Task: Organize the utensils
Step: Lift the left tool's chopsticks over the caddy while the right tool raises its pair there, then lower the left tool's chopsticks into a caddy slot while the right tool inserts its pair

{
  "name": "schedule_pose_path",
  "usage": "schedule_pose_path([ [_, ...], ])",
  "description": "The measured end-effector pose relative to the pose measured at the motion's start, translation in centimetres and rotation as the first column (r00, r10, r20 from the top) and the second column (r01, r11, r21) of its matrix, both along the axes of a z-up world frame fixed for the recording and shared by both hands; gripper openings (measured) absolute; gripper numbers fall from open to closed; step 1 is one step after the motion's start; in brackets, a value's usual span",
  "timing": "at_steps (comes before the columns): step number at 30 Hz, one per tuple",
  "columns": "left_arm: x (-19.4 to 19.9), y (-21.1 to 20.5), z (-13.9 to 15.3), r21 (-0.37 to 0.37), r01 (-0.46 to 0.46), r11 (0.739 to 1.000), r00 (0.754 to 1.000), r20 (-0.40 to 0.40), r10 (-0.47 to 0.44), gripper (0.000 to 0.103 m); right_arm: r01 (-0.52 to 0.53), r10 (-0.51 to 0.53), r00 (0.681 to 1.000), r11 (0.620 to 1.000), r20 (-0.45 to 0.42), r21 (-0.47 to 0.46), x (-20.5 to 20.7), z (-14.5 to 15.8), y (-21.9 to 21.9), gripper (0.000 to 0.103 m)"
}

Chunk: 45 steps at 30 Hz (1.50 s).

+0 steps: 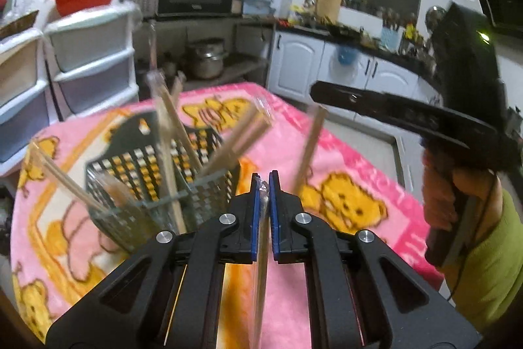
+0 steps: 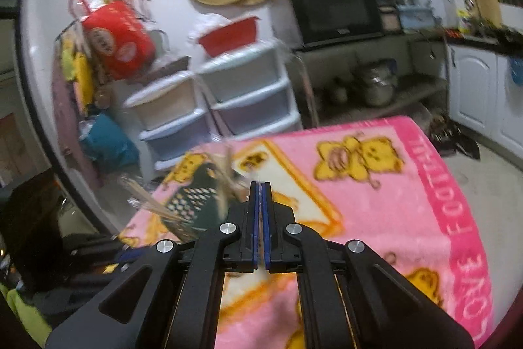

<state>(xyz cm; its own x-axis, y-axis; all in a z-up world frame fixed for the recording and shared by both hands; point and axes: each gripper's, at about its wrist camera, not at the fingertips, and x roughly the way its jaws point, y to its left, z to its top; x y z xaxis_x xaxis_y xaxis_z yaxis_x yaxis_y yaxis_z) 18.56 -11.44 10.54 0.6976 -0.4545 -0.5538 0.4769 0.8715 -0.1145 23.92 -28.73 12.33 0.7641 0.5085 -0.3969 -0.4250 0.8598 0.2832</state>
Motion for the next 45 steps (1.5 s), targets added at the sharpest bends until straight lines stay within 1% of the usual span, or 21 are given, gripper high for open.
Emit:
schedule_pose_path([
  [6,0.7,1.3,3.1,-0.032,-0.031,0.999,0.998,0.051,0.032,0.003,-0.041,0.042,0.997,0.999,0.068,-0.009,-1.2,3.4,1.2,0.002],
  [10,0.3,1.7,4.8,-0.039,-0.042,0.998,0.995,0.086,0.045,0.003,-0.051,0.050,0.993,0.999,0.109,0.004,-1.7,5.3,1.6,0.002],
  [16,0.9,2.5,7.5,-0.057,-0.067,0.996,0.988,0.138,0.075,0.003,-0.072,0.071,0.984,0.997,0.163,0.001,-1.8,7.6,2.6,0.002],
  [23,1.9,3.8,9.5,-0.081,-0.101,0.992,0.979,0.167,0.114,0.003,-0.077,0.078,0.975,0.997,0.208,-0.014,-1.3,9.7,3.7,0.002],
  [28,2.4,4.9,11.0,-0.116,-0.128,0.985,0.971,0.188,0.149,0.003,-0.077,0.079,0.967,0.997,0.242,-0.017,-0.8,11.4,4.5,0.002],
  [33,3.0,5.9,12.9,-0.152,-0.157,0.976,0.957,0.219,0.188,0.003,-0.085,0.088,0.956,0.996,0.279,-0.022,-0.3,13.0,5.6,0.002],
  [37,3.4,6.6,14.7,-0.173,-0.184,0.968,0.940,0.257,0.225,0.003,-0.088,0.094,0.951,0.996,0.295,-0.033,0.2,13.8,6.6,0.002],
  [42,4.1,7.3,16.0,-0.189,-0.222,0.957,0.917,0.293,0.271,0.003,-0.080,0.092,0.948,0.996,0.304,-0.050,1.1,14.1,7.4,0.002],
  [45,4.8,7.7,16.2,-0.204,-0.241,0.949,0.909,0.294,0.294,0.003,-0.079,0.091,0.951,0.996,0.297,-0.051,1.7,13.9,7.8,0.002],
])
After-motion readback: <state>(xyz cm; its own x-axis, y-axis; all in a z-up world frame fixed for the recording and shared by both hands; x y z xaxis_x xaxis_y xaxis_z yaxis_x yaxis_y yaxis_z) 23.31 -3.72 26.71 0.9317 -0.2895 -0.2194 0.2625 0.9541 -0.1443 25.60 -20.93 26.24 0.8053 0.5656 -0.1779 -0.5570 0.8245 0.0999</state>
